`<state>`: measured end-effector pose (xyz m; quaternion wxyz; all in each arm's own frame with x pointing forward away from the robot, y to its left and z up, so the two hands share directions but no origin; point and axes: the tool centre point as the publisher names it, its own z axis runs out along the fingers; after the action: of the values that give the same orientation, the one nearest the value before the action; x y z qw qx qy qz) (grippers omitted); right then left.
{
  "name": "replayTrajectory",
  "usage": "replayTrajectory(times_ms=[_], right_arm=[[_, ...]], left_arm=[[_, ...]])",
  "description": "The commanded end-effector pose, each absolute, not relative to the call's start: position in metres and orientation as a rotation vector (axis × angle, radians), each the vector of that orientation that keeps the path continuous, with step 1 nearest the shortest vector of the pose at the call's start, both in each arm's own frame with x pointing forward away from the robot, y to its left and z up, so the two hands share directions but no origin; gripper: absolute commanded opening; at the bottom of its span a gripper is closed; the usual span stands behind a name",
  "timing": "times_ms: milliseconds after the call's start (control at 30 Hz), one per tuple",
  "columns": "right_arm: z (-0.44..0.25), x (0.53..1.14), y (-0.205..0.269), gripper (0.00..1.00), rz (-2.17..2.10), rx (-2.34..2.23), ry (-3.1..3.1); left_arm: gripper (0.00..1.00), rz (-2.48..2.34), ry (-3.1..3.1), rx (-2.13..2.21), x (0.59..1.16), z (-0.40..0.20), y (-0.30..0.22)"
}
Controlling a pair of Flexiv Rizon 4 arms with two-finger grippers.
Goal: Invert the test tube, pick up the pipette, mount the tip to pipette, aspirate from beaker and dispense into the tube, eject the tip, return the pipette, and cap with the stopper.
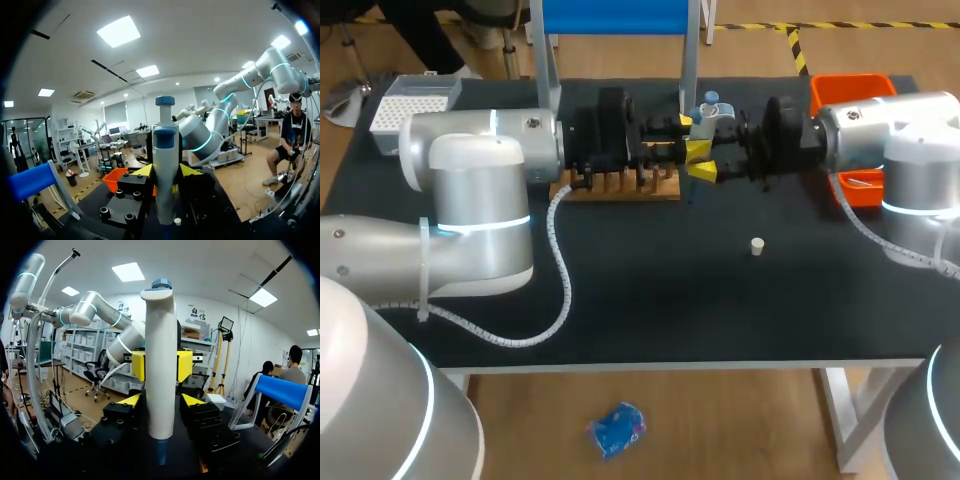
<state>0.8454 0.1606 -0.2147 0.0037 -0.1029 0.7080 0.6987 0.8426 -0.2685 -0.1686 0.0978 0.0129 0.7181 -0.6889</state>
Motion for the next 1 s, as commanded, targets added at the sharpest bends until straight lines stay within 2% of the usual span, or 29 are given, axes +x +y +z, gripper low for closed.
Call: replayTrajectory(times_ms=[33, 267, 1000], right_arm=[[-0.214, 0.844, 0.159, 1.0, 2.185, -0.318, 2.22], [-0.209, 0.847, 0.142, 1.0, 2.152, -0.326, 2.209], [-0.211, 0.848, 0.133, 1.0, 2.128, -0.305, 2.205]], left_arm=[[0.0, -2.038, 2.119, 0.034, 0.842, -0.169, -0.27], [0.0, -2.038, 2.119, 0.034, 0.842, -0.169, -0.27], [0.0, -2.038, 2.119, 0.034, 0.842, -0.169, -0.27]])
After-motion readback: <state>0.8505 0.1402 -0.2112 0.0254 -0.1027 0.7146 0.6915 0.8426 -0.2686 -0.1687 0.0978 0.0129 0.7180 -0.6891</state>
